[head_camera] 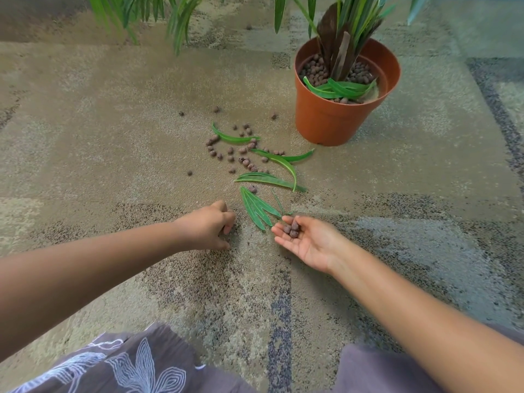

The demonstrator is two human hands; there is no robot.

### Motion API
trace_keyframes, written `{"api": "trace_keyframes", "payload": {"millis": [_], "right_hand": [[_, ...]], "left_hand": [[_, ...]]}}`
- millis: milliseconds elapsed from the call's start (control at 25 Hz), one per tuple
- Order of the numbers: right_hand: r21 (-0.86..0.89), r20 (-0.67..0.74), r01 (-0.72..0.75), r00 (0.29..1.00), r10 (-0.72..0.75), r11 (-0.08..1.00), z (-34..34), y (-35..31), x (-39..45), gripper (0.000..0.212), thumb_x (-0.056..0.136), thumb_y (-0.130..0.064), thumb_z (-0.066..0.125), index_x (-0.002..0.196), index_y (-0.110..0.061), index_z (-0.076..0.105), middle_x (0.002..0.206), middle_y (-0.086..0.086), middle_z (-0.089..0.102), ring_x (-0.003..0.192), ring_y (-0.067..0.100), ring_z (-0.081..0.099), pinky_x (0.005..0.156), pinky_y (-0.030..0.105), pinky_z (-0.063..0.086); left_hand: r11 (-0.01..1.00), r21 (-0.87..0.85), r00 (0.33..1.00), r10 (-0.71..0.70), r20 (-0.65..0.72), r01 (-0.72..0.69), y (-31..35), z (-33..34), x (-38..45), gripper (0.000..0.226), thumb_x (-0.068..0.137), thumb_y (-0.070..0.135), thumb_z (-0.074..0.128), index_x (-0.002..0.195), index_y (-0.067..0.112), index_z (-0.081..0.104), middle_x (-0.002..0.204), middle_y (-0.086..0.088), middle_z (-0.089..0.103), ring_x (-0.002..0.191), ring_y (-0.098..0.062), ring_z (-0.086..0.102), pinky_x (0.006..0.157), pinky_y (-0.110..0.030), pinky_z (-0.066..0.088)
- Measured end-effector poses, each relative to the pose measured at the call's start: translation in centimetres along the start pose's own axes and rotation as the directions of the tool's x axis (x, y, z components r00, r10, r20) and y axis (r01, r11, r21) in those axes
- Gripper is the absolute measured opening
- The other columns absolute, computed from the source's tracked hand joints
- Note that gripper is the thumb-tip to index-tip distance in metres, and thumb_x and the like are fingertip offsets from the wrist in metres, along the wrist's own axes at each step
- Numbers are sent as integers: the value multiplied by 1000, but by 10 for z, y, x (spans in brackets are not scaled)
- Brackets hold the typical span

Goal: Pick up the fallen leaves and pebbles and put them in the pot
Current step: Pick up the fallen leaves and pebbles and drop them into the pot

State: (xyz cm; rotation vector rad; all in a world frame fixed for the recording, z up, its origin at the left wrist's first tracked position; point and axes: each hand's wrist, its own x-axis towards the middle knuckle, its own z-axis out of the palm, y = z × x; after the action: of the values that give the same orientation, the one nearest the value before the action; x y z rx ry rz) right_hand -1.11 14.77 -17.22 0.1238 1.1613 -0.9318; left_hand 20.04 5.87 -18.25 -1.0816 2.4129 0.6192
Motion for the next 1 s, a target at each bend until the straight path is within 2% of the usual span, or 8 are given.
{"api": "trace_keyframes", "payload": {"millis": [200,320,440,560,640,720,800,1000], "right_hand": [[-12,3,-12,1000,12,1000,1,4,-1,29,100,-17,32,96,-1,57,89,16,62,87,26,64,73,36,57],[-14,22,-20,1000,20,1000,3,9,-1,28,100,-17,34,96,-1,57,89,17,62,87,27,64,77,37,56],[11,64,-9,998,9,1000,9,11,-1,23,99,-17,38,97,-1,55,82,13,59,73,22,62,69,35,59],[84,65,6,998,-11,996,12,8,0,24,99,-17,37,91,-3,55,74,10,56,61,17,58,53,32,57],[79,49,20,999,-24,997,10,2,0,26,99,-17,35,91,-3,55,74,11,58,69,20,60,62,35,58],[59,9,35,999,-35,998,8,-5,0,25,99,-17,37,89,-4,56,75,11,61,74,22,63,71,35,57],[53,-33,51,998,-49,997,8,-10,-1,24,98,-17,39,86,-5,56,73,10,60,73,21,63,71,33,56],[-3,-62,86,994,-86,996,16,-20,-1,14,93,-9,51,80,-5,56,72,8,56,71,16,59,73,33,56]], "left_hand": [[998,-56,999,37,21,-35,11,2,-3,12,80,15,61,79,19,50,100,0,43,86,-16,55,70,-17,48],[983,-150,989,87,-118,-105,35,-8,-5,12,81,17,62,78,20,51,95,1,45,79,-13,53,68,-16,42],[938,-275,938,113,-328,-210,74,-24,-4,12,80,21,63,88,17,55,92,1,46,76,-15,55,67,-22,43],[922,-365,899,-47,-435,-129,96,-23,2,33,82,31,62,110,18,49,97,6,45,73,-9,52,67,-22,40],[891,-452,883,-250,-398,49,90,-20,13,37,84,31,60,114,14,47,103,2,51,79,-12,52,68,-21,40],[741,-606,808,-529,-260,290,75,-21,29,43,86,28,59,120,6,43,113,-9,55,80,-17,54,62,-23,44],[583,-677,700,-700,-138,449,63,-22,45,56,84,33,60,125,2,37,121,-17,52,81,-23,57,59,-27,46],[445,-753,627,-777,-57,484,63,-11,65,63,78,37,67,124,5,38,127,-17,45,82,-26,59,57,-30,45]]}}
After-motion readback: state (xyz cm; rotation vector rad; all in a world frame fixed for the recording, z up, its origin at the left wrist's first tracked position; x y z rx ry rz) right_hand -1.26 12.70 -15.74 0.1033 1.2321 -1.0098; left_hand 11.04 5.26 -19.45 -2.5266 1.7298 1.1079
